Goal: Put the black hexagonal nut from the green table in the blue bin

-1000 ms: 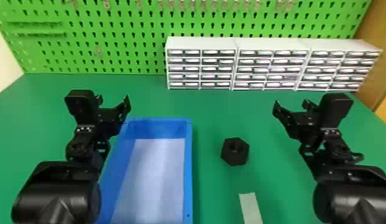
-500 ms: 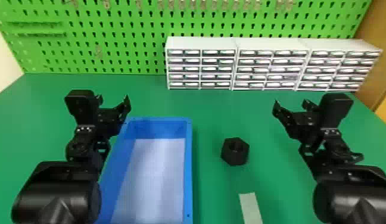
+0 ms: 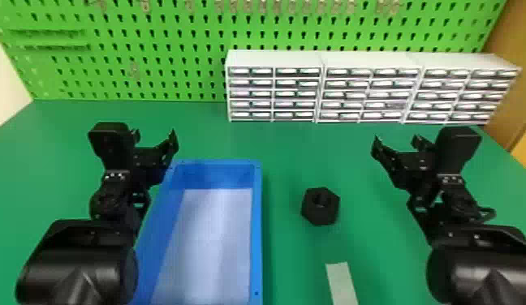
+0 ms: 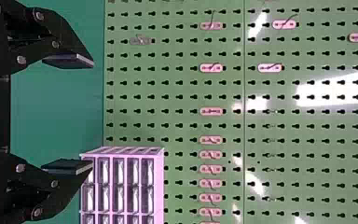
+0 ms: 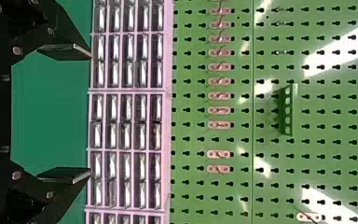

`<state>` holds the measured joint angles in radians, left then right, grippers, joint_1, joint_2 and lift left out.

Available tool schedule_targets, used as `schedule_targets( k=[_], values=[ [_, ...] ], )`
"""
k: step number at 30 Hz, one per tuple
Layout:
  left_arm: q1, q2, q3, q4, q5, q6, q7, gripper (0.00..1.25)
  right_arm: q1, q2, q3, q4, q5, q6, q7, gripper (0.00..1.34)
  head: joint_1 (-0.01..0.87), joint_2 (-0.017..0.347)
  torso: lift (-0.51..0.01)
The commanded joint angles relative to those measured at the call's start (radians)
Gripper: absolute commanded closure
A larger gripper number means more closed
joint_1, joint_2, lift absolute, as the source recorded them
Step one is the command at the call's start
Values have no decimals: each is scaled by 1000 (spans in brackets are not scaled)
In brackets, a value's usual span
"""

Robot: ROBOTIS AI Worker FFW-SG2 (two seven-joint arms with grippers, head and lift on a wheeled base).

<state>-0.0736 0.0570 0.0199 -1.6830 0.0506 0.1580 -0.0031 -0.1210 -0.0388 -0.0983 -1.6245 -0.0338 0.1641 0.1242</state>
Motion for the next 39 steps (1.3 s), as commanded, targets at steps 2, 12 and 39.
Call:
schedule_targets(
  k=[2, 12, 39],
  values=[
    [0, 0, 0, -1, 0, 0, 0, 486, -2, 0, 2, 0, 2, 2, 0, 391, 686, 51, -96],
    [-2, 1, 2, 0, 0, 0, 0, 486, -2, 0, 2, 0, 2, 2, 0, 391, 686, 51, -96],
    [0, 0, 0, 0, 0, 0, 0, 486, 0, 0, 0, 0, -3, 2, 0, 391, 686, 51, -96]
  ],
)
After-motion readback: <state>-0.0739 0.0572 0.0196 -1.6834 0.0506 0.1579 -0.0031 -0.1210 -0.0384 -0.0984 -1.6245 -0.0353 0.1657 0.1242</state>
